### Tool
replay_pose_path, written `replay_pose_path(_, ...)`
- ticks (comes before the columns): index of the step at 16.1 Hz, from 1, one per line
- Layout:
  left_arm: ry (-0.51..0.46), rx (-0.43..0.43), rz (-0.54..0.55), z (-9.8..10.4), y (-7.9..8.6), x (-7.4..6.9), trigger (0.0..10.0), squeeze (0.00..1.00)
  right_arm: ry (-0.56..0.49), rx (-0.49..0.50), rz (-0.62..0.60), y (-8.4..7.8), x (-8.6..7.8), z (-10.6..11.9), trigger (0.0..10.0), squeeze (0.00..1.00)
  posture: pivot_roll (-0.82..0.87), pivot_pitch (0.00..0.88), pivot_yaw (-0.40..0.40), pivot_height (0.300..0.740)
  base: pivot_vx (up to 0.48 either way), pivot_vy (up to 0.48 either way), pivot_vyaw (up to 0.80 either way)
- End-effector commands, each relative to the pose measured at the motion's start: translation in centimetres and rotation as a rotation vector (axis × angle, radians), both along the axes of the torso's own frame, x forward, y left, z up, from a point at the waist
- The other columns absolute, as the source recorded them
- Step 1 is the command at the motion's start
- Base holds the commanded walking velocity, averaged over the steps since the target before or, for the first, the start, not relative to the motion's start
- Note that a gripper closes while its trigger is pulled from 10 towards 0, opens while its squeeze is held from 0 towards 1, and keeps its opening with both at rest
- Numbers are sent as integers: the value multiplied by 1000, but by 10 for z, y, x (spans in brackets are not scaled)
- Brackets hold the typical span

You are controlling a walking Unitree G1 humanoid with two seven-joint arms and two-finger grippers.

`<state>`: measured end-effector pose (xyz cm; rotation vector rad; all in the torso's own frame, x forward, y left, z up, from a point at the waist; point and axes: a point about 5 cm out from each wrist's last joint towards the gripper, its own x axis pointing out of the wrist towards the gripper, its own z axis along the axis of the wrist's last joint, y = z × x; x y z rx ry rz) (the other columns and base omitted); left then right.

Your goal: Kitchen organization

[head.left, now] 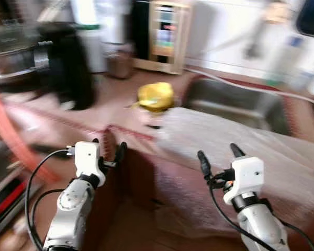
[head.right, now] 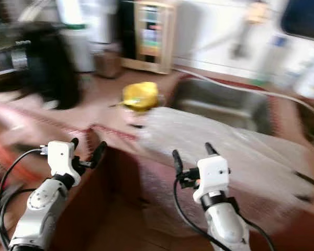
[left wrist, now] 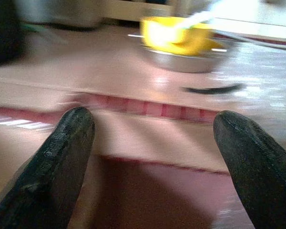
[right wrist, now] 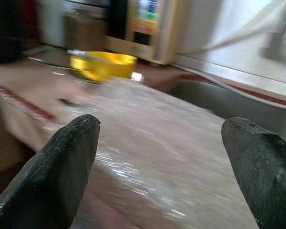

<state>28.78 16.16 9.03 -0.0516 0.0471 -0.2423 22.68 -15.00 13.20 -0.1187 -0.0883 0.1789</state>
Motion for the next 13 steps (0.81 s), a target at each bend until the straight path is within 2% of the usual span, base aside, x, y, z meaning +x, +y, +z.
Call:
replay_pose_path(1, -4, 3, -38, 0, -9, -2, 10000, 0, 7, -7, -11, -5, 2, 0, 10000, 0, 57, 0, -4, 740, 0, 0, -800)
replay_pose_path(5, -1, -4, -38, -2, -11, -5, 10000, 0, 7, 7, 0, 0, 2, -1, 10000, 0, 62, 0, -8, 740, 0, 0, -800)
replay_pose_path(13, -6, -19, -33, -1, -11, -5, 10000, 0, 18, 8, 17, 6, -3, -4, 10000, 0, 67, 0, -19, 740, 0, 0, 0)
